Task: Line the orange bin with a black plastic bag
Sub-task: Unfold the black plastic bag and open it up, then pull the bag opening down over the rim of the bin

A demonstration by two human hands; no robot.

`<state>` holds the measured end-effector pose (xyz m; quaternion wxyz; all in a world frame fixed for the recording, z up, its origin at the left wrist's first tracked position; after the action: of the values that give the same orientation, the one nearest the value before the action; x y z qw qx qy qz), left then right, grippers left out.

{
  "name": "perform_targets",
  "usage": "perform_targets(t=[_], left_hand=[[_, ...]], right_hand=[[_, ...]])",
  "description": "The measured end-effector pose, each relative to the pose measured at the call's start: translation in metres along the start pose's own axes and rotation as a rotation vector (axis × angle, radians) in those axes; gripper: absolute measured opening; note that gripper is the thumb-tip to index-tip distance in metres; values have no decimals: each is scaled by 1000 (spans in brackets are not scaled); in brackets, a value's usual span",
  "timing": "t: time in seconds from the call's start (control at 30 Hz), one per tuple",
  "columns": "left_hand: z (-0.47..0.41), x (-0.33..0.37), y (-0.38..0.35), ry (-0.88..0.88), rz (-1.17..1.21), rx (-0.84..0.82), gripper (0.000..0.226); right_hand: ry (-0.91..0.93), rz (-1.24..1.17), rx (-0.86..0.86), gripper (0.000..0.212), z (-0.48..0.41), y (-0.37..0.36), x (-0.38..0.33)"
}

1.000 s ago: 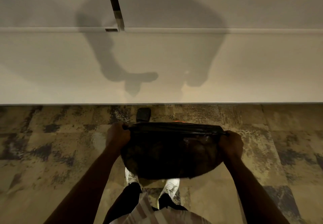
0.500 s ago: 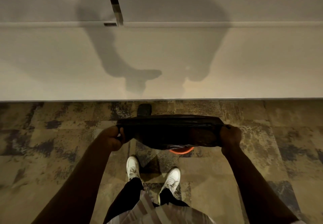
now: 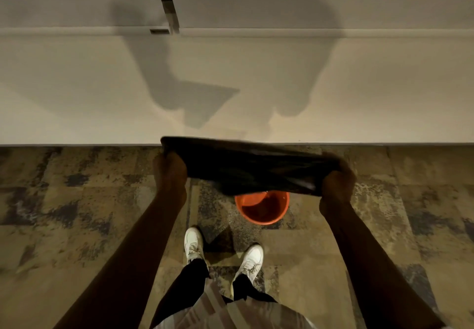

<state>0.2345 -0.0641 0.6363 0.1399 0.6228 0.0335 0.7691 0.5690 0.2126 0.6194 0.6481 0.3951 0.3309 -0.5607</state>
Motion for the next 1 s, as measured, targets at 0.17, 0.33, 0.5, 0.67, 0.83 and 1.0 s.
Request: perform_targets(t=[0.17, 0.33, 0.5, 0.67, 0.83, 1.0], left_hand=[[43, 73, -7, -877, -260, -87, 48], [28, -20, -15, -356, -413, -430, 27], [47, -125, 12, 604, 214, -279, 21], [40, -135, 23, 730, 517, -109, 22], [36, -127, 15, 769, 531, -150, 47], [39, -110, 3, 610, 413, -328, 52]], right_hand=[[927, -28, -43, 56, 70, -4, -91], [622, 819, -192, 42, 35, -32, -26], [-28, 1211, -285, 29, -2, 6, 84], [-65, 681, -119, 27, 9, 33, 91], [-456, 109, -115, 18, 7, 43, 112], [-377, 357, -286, 16, 0, 32, 104]])
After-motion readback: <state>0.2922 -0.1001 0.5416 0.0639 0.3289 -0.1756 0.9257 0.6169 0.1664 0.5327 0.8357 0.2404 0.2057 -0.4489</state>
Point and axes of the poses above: each hand's wrist, its own z-axis away from the middle knuckle, its own y-axis out of the back of the hand, x = y × z, the point moved 9 cm from there along -z, towards the middle knuckle, and after that the axes turned 11 degrees about -y, right-handed, at the moved point
